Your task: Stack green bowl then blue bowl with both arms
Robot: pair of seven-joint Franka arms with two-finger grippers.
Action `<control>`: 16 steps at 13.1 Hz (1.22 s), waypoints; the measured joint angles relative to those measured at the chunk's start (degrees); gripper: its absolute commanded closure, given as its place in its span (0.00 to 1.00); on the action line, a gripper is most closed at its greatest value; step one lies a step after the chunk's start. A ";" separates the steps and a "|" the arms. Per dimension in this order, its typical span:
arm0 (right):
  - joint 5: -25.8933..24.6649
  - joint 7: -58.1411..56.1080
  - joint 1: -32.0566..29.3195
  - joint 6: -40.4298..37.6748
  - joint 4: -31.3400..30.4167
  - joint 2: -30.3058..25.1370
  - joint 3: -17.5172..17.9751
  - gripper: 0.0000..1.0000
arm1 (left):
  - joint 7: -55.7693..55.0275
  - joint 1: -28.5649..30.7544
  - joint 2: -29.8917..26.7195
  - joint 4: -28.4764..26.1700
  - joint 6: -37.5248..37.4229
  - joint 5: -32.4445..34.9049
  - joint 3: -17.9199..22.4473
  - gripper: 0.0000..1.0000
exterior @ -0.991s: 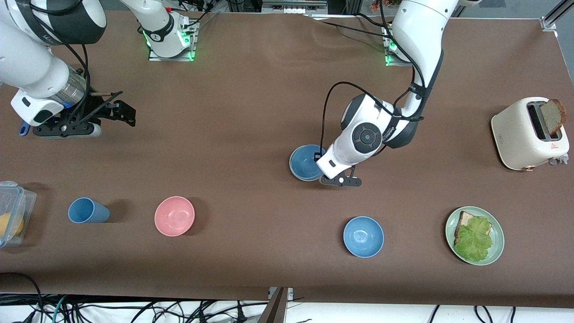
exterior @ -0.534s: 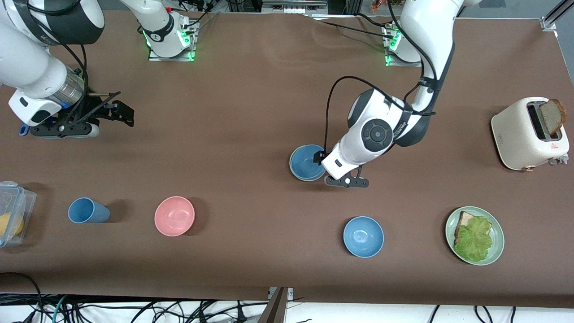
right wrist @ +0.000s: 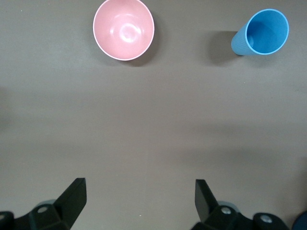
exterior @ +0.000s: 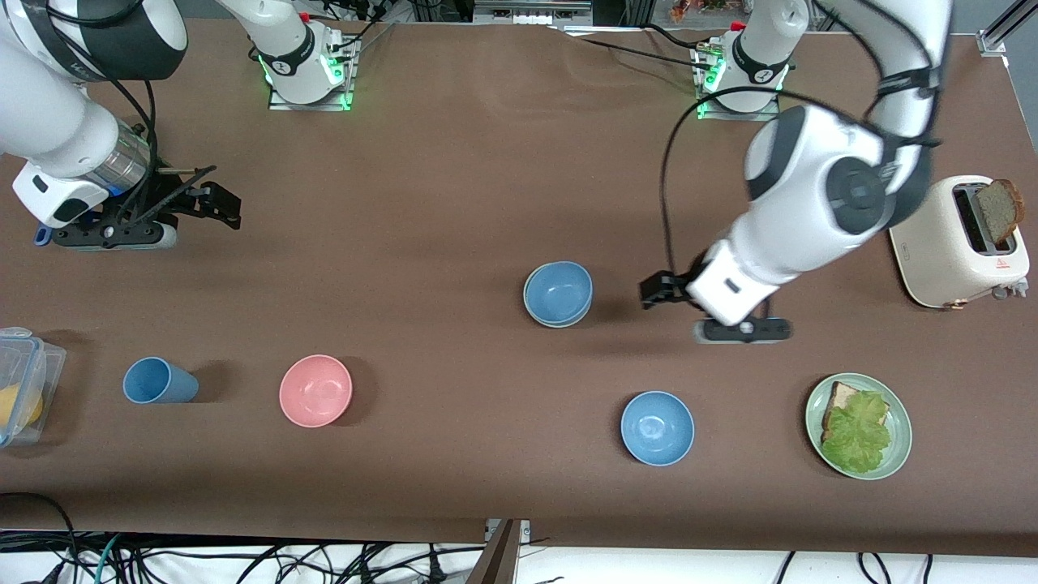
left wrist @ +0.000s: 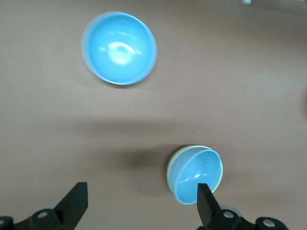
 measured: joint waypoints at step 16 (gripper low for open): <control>0.00 -0.01 0.07 0.03 0.20 -0.06 0.32 0.00 | 16.20 18.65 -10.94 -0.32 -15.70 9.89 -0.65 0.00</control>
